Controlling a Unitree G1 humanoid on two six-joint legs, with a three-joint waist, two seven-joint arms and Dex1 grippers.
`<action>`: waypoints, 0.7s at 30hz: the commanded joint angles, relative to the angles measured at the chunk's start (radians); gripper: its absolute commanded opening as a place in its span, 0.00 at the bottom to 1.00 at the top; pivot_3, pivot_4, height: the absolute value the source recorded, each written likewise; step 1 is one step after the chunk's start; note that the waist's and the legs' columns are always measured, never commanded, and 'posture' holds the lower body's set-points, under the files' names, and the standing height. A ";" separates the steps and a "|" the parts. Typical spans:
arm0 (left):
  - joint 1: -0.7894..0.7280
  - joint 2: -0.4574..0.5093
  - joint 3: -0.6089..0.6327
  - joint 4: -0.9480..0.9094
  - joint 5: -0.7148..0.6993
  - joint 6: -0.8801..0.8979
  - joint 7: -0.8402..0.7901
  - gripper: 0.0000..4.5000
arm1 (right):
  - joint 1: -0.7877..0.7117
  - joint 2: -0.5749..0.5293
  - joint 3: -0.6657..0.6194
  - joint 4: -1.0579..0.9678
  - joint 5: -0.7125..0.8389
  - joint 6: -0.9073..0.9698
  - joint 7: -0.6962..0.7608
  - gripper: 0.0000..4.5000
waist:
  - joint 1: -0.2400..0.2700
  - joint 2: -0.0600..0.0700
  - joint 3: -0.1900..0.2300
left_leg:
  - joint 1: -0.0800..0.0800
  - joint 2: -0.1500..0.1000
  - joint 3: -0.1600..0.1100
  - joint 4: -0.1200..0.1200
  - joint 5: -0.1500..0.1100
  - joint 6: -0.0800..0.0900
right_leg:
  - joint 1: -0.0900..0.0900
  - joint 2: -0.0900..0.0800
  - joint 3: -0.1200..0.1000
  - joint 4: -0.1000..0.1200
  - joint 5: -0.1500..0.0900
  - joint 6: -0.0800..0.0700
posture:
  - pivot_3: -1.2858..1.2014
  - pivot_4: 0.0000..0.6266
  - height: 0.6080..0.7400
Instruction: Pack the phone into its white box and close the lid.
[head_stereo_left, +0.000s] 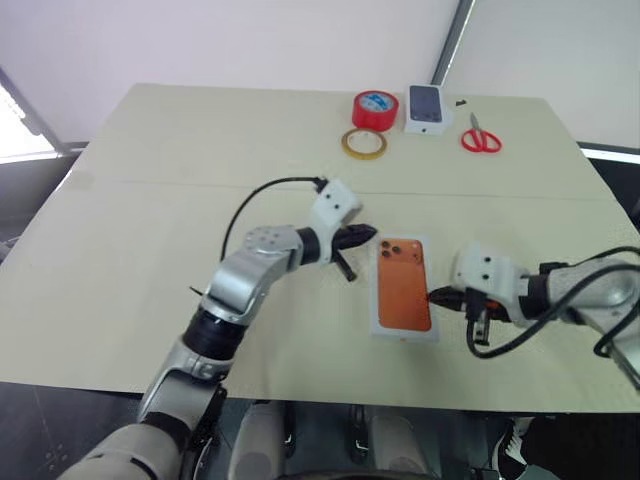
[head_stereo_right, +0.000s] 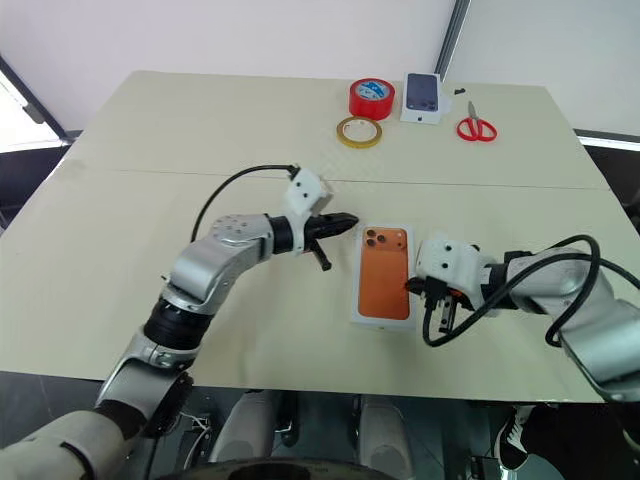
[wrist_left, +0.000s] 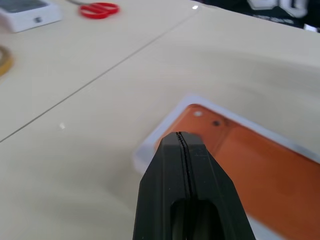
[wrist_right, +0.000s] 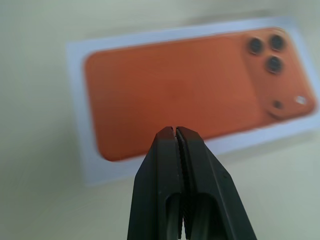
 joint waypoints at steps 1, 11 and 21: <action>-0.037 -0.009 -0.079 0.085 0.071 -0.050 -0.006 0.00 | 0.032 0.005 0.011 -0.054 -0.017 0.027 -0.052 0.02 | 0.001 0.000 0.000 | 0.001 0.000 0.000 0.000 0.000 0.000 | 0.001 0.000 0.000 0.000 0.000 0.000 | 0.52 0.24 1.00; -0.066 -0.030 -0.181 0.206 0.142 -0.060 -0.077 0.00 | 0.121 -0.009 0.027 -0.060 -0.043 0.023 -0.105 0.02 | 0.003 -0.001 -0.001 | 0.006 0.002 -0.001 0.000 -0.002 0.002 | 0.006 0.000 0.000 -0.002 -0.001 0.001 | 0.52 0.24 1.00; -0.156 -0.087 0.148 0.251 0.042 -0.219 0.063 0.00 | -0.053 0.110 -0.061 0.104 -0.037 -0.084 -0.193 0.02 | 0.000 -0.001 0.000 | 0.007 0.003 -0.001 0.000 -0.003 0.002 | 0.006 0.000 0.000 -0.001 -0.001 0.001 | 0.52 0.24 1.00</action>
